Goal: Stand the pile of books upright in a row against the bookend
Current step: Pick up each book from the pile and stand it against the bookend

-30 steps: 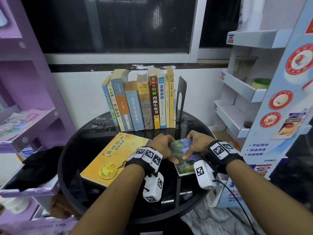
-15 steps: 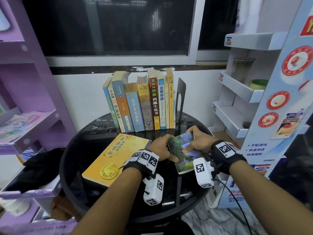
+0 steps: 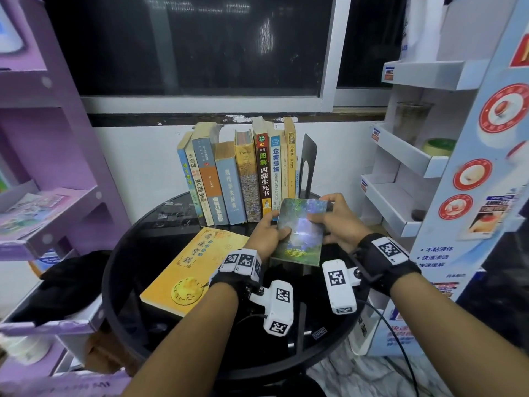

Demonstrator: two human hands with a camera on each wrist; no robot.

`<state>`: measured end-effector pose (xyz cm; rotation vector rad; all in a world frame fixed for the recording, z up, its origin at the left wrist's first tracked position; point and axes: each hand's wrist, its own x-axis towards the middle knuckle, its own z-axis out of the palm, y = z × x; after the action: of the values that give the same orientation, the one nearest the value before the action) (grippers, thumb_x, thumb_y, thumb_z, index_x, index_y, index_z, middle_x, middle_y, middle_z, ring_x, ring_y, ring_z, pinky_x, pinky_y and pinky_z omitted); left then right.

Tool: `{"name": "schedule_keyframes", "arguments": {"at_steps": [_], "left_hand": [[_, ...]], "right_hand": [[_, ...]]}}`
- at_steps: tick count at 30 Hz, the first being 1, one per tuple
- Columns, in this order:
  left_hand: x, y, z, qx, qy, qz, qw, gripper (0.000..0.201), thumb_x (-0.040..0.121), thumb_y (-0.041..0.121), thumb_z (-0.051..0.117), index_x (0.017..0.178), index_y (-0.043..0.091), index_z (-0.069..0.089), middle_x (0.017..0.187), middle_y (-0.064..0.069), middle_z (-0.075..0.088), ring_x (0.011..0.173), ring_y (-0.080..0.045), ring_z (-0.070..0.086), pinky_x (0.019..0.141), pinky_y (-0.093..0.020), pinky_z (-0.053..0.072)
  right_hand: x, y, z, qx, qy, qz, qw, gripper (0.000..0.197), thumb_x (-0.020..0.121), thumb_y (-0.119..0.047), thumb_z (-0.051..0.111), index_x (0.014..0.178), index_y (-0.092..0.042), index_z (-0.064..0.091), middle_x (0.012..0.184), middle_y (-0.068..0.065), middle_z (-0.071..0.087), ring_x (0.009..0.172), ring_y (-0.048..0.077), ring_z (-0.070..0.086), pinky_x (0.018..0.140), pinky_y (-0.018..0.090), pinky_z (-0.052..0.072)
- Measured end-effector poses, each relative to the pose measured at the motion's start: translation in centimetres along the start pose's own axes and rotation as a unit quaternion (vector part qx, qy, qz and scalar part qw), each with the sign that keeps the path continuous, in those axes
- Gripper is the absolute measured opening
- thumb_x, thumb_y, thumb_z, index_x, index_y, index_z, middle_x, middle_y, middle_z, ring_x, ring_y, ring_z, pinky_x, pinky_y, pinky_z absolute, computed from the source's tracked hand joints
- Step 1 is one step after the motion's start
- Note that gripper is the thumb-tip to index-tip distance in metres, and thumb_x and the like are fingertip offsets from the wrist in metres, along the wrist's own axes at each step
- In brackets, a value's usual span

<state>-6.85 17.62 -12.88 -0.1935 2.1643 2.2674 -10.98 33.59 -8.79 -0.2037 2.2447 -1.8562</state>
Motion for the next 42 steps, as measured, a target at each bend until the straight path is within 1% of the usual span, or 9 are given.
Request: {"name": "schedule_keyframes", "arguments": {"at_steps": [8, 15, 18, 22, 24, 27, 30, 36, 42], "left_hand": [[-0.4, -0.2, -2.0, -0.081, -0.017, 0.005, 0.997, 0.046, 0.093, -0.007, 0.045, 0.133, 0.016, 0.047, 0.096, -0.014, 0.067, 0.079, -0.029, 0.064, 0.075, -0.038, 0.054], [-0.8, 0.5, -2.1, -0.082, -0.044, 0.031, 0.995, 0.048, 0.091, -0.013, 0.043, 0.131, 0.013, 0.049, 0.095, -0.014, 0.067, 0.068, -0.024, 0.069, 0.066, -0.033, 0.058], [-0.7, 1.1, -2.1, -0.052, -0.041, 0.030, 0.997, 0.047, 0.092, -0.013, 0.044, 0.130, 0.014, 0.050, 0.089, -0.012, 0.066, 0.068, -0.024, 0.066, 0.067, -0.033, 0.055], [-0.7, 2.8, -1.6, 0.054, -0.011, 0.046, 0.997, 0.034, 0.093, -0.006, 0.051, 0.117, 0.019, 0.053, 0.086, -0.004, 0.055, 0.072, -0.015, 0.060, 0.051, -0.016, 0.050], [-0.1, 3.4, -1.7, 0.144, 0.004, 0.092, 0.985, 0.030, 0.092, 0.001, 0.058, 0.114, 0.020, 0.056, 0.097, -0.003, 0.055, 0.082, -0.015, 0.059, 0.057, -0.009, 0.048], [0.7, 4.5, -2.4, 0.324, 0.043, 0.184, 0.927, 0.031, 0.089, 0.013, 0.064, 0.119, 0.023, 0.062, 0.114, 0.000, 0.062, 0.108, -0.016, 0.057, 0.091, -0.025, 0.046], [1.4, 6.3, -2.6, 0.484, 0.070, 0.280, 0.826, 0.033, 0.090, 0.024, 0.062, 0.124, 0.026, 0.060, 0.126, 0.002, 0.058, 0.121, -0.016, 0.049, 0.106, -0.036, 0.036], [3.4, 9.8, -2.0, 0.623, 0.089, 0.363, 0.687, 0.035, 0.089, 0.032, 0.059, 0.123, 0.028, 0.059, 0.131, 0.003, 0.056, 0.128, -0.020, 0.043, 0.112, -0.042, 0.027], [5.2, 11.8, -0.6, 0.703, 0.060, 0.388, 0.592, 0.038, 0.089, 0.031, 0.056, 0.126, 0.026, 0.059, 0.136, 0.003, 0.053, 0.135, -0.018, 0.035, 0.115, -0.038, 0.017]], "right_hand": [[-2.3, -2.5, -0.5, -0.002, -0.119, -0.009, 0.993, 0.027, 0.089, -0.004, 0.063, 0.105, -0.012, 0.042, 0.100, 0.020, 0.068, 0.073, 0.033, 0.071, 0.059, 0.047, 0.060], [-2.2, -2.2, 0.8, -0.122, -0.143, -0.062, 0.980, 0.052, 0.086, -0.002, 0.067, 0.130, -0.026, 0.051, 0.133, 0.004, 0.049, 0.082, 0.028, 0.073, 0.057, 0.042, 0.060], [-2.3, -2.3, 1.1, -0.163, -0.132, -0.084, 0.974, 0.059, 0.088, -0.003, 0.065, 0.137, -0.030, 0.046, 0.136, 0.004, 0.047, 0.077, 0.025, 0.073, 0.056, 0.038, 0.060], [-2.6, -2.9, 0.9, -0.187, -0.093, -0.101, 0.973, 0.056, 0.090, -0.002, 0.062, 0.138, -0.025, 0.046, 0.122, 0.001, 0.056, 0.067, 0.017, 0.071, 0.050, 0.032, 0.058], [-2.4, -3.2, 0.5, -0.199, -0.073, -0.108, 0.971, 0.053, 0.089, -0.002, 0.062, 0.134, -0.024, 0.048, 0.114, 0.001, 0.059, 0.066, 0.019, 0.071, 0.050, 0.034, 0.059], [-1.8, -3.5, -0.4, -0.210, -0.028, -0.123, 0.970, 0.045, 0.089, -0.002, 0.063, 0.124, -0.026, 0.051, 0.100, -0.001, 0.062, 0.066, 0.020, 0.071, 0.051, 0.038, 0.059], [-0.8, -3.5, -1.4, -0.257, 0.024, -0.147, 0.955, 0.047, 0.087, -0.008, 0.066, 0.126, -0.029, 0.051, 0.105, 0.005, 0.068, 0.069, 0.019, 0.070, 0.064, 0.035, 0.060], [0.9, -3.7, -2.2, -0.288, 0.084, -0.158, 0.941, 0.047, 0.085, -0.011, 0.066, 0.128, -0.026, 0.054, 0.106, 0.010, 0.066, 0.077, 0.024, 0.066, 0.079, 0.041, 0.057], [2.2, -3.6, -2.4, -0.311, 0.104, -0.164, 0.930, 0.047, 0.087, -0.011, 0.063, 0.129, -0.026, 0.052, 0.104, 0.013, 0.066, 0.070, 0.025, 0.063, 0.080, 0.038, 0.057]]}}
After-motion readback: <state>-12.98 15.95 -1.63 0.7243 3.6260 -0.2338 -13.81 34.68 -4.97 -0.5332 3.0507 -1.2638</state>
